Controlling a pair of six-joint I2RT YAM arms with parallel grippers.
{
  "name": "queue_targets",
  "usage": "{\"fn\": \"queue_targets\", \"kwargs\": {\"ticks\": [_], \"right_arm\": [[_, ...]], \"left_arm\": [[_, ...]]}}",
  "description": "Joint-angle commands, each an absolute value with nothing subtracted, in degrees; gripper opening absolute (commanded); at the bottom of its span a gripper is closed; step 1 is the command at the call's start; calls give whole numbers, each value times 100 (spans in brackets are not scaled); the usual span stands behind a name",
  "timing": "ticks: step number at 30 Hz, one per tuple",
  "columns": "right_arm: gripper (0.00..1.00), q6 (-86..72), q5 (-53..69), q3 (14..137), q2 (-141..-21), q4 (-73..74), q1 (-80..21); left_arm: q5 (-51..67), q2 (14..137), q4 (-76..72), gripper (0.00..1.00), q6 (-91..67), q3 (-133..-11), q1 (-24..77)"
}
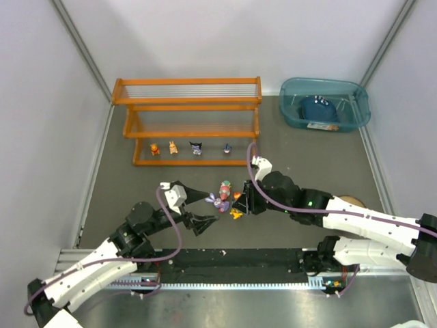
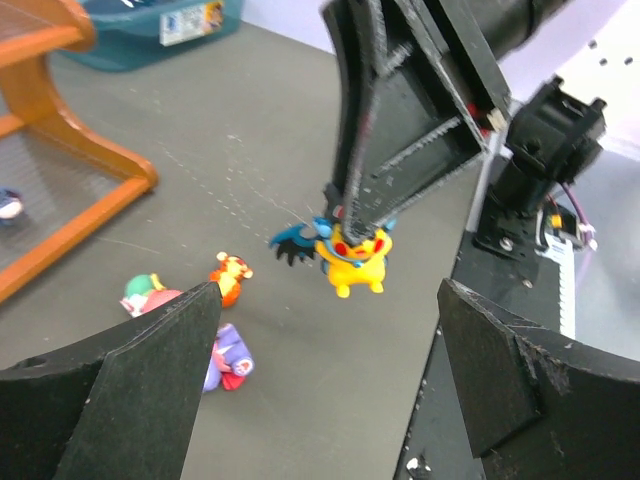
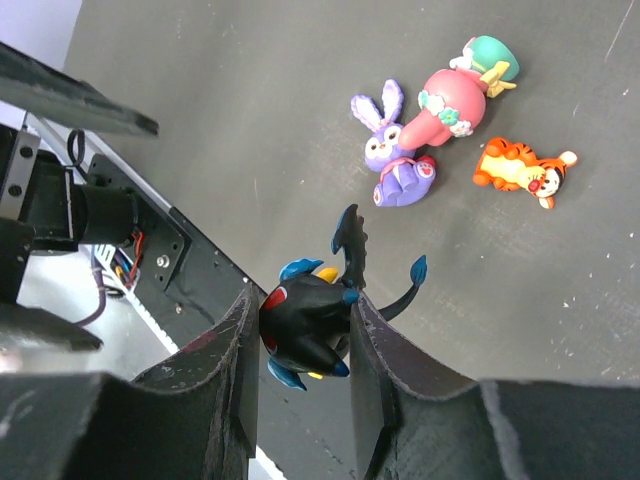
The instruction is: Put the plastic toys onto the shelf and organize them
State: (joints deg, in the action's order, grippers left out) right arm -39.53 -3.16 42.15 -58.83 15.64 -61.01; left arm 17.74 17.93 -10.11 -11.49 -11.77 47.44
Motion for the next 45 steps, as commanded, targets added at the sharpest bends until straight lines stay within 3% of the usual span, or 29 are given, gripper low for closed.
{"fn": "queue_targets", "kwargs": {"ticks": [1, 13, 24, 37, 45], "right_arm": [[0, -4061, -237, 4588, -5836, 1459, -6021], [0, -4385, -114, 4377, -5827, 1073, -6029], [0, -4421, -26, 4289, -5854, 958, -6021], [0, -4465, -18, 4201, -5924, 765, -6021], [0, -4465, 105, 4210, -5959, 729, -6021]], "left_arm": [[1539, 2258, -1222, 94, -774, -1581, 5281], [580, 3383, -2074, 99, -598, -1670, 6187], [317, 4201, -2496, 94, -879, -1951, 6249], [185, 4640, -2505, 80, -958, -2083, 6275], [123, 4693, -2540, 61, -993, -2065, 6275]]}}
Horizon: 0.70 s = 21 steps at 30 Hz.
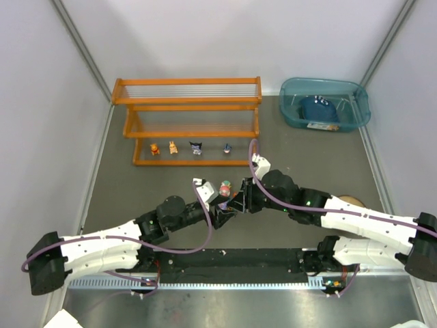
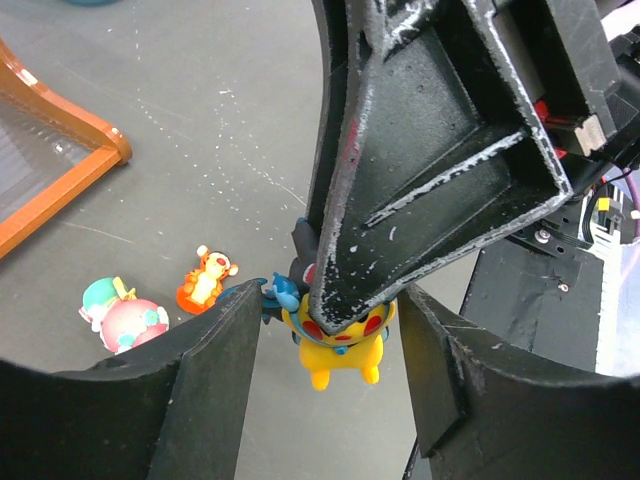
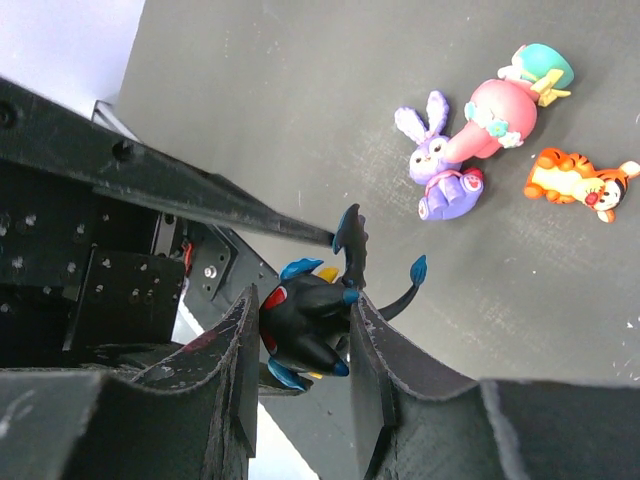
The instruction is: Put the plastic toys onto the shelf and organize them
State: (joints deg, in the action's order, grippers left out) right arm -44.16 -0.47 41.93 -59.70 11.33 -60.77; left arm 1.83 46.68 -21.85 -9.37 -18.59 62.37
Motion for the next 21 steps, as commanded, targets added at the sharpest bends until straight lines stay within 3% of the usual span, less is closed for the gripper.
{"fn": "queue_targets", "kwargs": {"ticks": [1, 6, 10, 12, 13, 15, 16, 20, 21], "right_arm": [[0, -4474, 114, 4193, -5950, 729, -6021], [0, -4509, 114, 4113, -5862, 694, -6021], [0, -4491, 123, 4113, -5792, 686, -6021], [0, -4500, 132, 4113, -5757, 686, -6021], [0, -4491, 132, 4113, -5748, 694, -6029], [0, -4500, 132, 4113, -5704, 694, -6021], [7, -4517, 114, 4113, -5687, 686, -6029], [52, -4526, 18, 4078, -5502, 633, -6021], [57, -4552, 18, 4061, -5441, 581, -6021]], "left_arm": [[149, 4719, -2540, 59, -993, -2074, 6275], [325, 4869, -2531, 44, -1019, -2127, 6275], [474, 4974, -2540, 22, -1055, -2162, 6275], [536, 5010, -2549, 18, -1098, -2162, 6275], [545, 5010, -2549, 10, -1107, -2162, 6275], [580, 5010, -2549, 4, -1134, -2162, 6267], [589, 5018, -2540, 3, -1134, -2162, 6275], [642, 4983, -2505, 0, -1169, -2145, 6275], [642, 4992, -2461, 0, -1212, -2145, 6275]]}}
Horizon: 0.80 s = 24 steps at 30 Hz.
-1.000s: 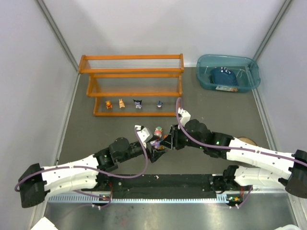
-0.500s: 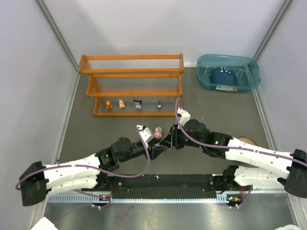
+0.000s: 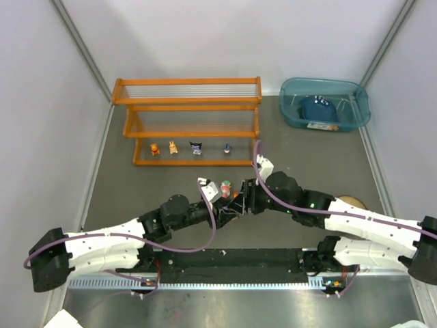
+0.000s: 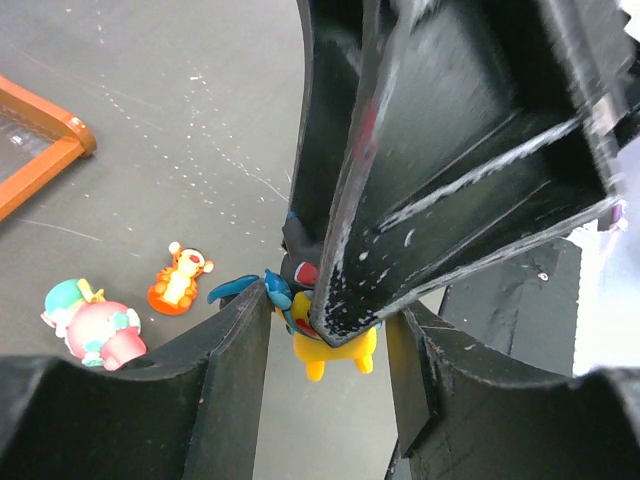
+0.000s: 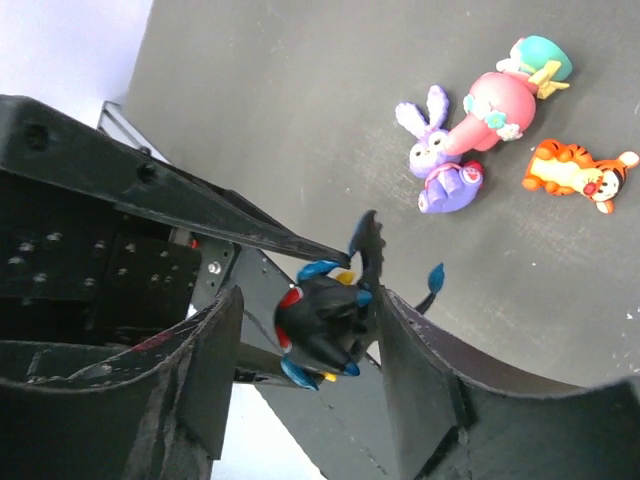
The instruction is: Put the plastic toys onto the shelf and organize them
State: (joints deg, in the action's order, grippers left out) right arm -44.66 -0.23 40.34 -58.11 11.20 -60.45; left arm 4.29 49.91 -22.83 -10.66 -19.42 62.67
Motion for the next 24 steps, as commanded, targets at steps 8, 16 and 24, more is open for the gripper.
{"fn": "queue_targets", "kwargs": {"ticks": [8, 16, 24], "right_arm": [[80, -4570, -1677, 3832, -3915, 536, -6021], [79, -4430, -2575, 3604, -2839, 1335, -6021], [79, -4588, -2505, 3252, -2479, 1582, -6020]], "left_arm": [[502, 4826, -2399, 0, -1494, -1925, 6267], [-2028, 3534, -1767, 0, -977, -2012, 6258], [-2499, 3085, -2426, 0, 308, -2372, 4952]]}}
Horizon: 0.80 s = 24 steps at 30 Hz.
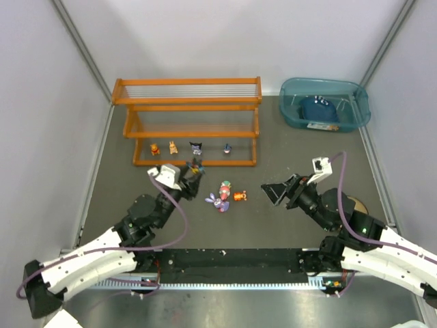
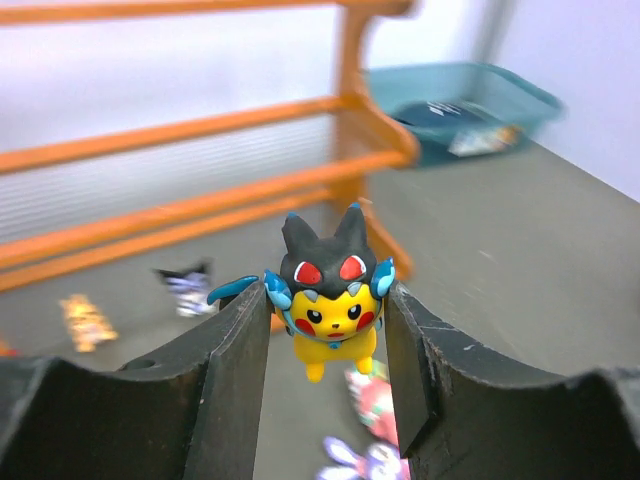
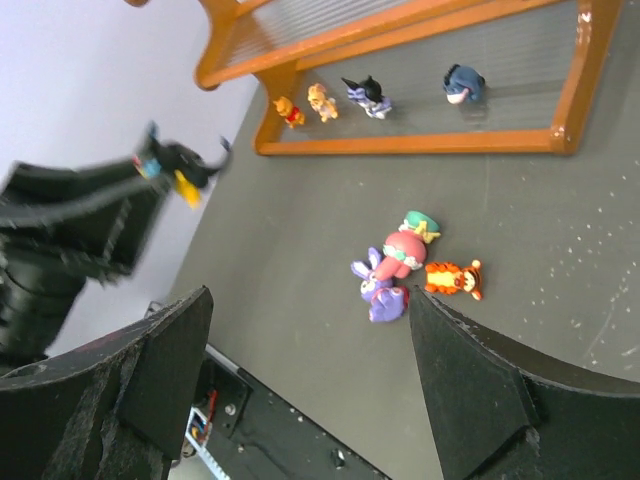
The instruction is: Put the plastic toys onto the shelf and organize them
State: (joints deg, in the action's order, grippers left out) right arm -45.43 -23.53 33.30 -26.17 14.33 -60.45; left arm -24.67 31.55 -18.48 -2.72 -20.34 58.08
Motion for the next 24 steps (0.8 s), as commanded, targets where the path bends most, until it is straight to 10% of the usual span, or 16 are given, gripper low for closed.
{"fn": "queue_targets", "kwargs": {"ticks": [1, 24], "right_arm": [[79, -4579, -2514, 3252, -2452, 1599, -6029], [89, -4008, -2900, 3190, -2241, 1986, -6029]], "left_arm": [[-2200, 3137, -2400, 0, 168, -2408, 4191], [1573, 6037, -4921, 0, -1248, -3111, -104]]}}
